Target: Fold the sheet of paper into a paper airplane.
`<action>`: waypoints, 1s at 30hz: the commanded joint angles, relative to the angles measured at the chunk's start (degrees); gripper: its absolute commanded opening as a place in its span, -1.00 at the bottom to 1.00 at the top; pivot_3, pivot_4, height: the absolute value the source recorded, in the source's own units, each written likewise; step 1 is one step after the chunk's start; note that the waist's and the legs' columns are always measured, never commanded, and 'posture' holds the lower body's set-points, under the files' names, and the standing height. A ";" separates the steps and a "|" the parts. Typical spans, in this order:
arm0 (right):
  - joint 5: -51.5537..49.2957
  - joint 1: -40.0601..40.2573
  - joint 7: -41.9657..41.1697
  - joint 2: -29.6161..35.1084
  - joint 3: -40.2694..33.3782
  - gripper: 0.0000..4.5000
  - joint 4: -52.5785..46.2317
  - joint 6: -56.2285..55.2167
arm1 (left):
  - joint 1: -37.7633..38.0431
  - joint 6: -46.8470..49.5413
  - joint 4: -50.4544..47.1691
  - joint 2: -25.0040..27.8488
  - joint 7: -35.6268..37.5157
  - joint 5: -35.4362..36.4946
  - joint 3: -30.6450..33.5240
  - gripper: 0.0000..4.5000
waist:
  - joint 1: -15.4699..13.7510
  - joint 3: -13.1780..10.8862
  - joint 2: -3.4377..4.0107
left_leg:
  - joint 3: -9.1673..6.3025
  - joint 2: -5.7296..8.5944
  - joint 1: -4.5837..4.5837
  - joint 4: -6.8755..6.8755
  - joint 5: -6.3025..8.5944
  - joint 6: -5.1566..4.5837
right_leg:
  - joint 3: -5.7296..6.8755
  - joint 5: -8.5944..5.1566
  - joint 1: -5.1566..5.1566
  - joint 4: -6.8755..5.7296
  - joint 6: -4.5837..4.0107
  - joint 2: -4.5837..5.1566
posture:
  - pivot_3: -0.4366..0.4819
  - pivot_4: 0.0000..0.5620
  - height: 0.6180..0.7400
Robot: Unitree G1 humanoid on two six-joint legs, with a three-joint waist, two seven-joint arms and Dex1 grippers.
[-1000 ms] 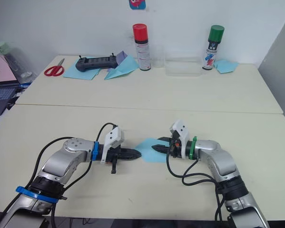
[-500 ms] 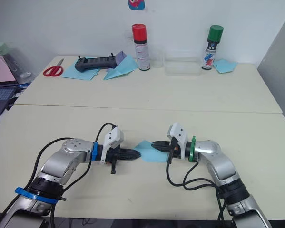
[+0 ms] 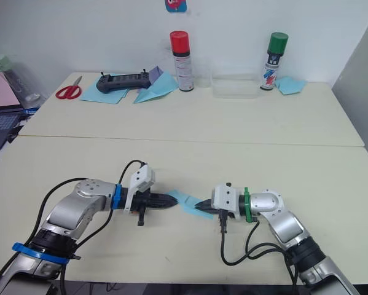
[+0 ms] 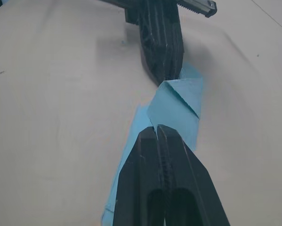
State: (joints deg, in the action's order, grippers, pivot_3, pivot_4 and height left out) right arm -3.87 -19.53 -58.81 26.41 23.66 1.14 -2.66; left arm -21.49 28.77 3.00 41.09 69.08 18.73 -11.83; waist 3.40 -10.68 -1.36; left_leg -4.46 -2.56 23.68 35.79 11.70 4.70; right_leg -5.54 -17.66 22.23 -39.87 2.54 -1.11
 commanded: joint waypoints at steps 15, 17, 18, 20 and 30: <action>3.86 -1.33 -1.24 0.03 0.94 -0.99 2.14 -4.67 | -6.76 8.53 -1.68 -4.60 -0.64 6.45 3.93 -1.00 | -0.22 -0.01 -0.01 | -0.02 0.02 0.08 0.09 0.00 0.00 | 0.03 0.01 0.01 -0.02 0.00 0.02 | -0.05 -0.47 1.00; 3.91 -1.36 -1.35 -0.02 0.93 -0.99 2.20 -5.08 | -6.84 7.95 -1.46 -4.92 -0.49 5.47 2.69 -1.00 | -0.22 -0.01 -0.01 | -0.03 0.02 0.07 0.09 0.00 0.00 | 0.03 0.01 0.01 -0.03 0.00 0.01 | -0.05 -0.47 1.00; 3.99 -1.29 -1.55 0.02 1.07 -0.99 2.10 -5.60 | -6.34 6.15 -1.16 -4.43 0.02 3.79 1.21 -1.00 | -0.22 -0.01 -0.01 | -0.03 0.02 0.07 0.10 0.00 0.00 | 0.02 0.01 0.01 -0.03 0.00 0.01 | -0.05 -0.47 1.00; 4.16 -1.15 -1.75 0.08 1.26 -0.99 1.94 -6.15 | -5.66 3.76 -0.58 -3.80 0.59 1.64 -0.54 -1.00 | -0.23 -0.01 -0.01 | -0.03 0.02 0.07 0.10 0.00 0.00 | 0.02 0.01 0.01 -0.02 0.00 0.01 | -0.05 -0.47 1.00; 2.98 -1.99 -4.04 -0.02 1.39 -0.82 2.37 -4.75 | -6.99 -6.54 12.03 -6.44 -0.25 -7.50 -6.31 -1.00 | -0.33 0.01 0.01 | -0.02 0.05 -0.21 0.11 0.00 0.00 | 0.00 0.01 -0.27 -0.03 0.00 0.03 | -0.05 -0.47 1.00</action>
State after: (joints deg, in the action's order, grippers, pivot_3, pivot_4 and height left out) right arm 0.71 -21.04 -61.13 26.30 24.59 4.89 -8.44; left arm -29.20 21.99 12.15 35.13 70.58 14.52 -16.54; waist 3.07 -10.67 -1.35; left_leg -4.47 -2.50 23.29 35.90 11.70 4.70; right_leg -5.53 -17.66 21.76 -39.89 2.54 -1.08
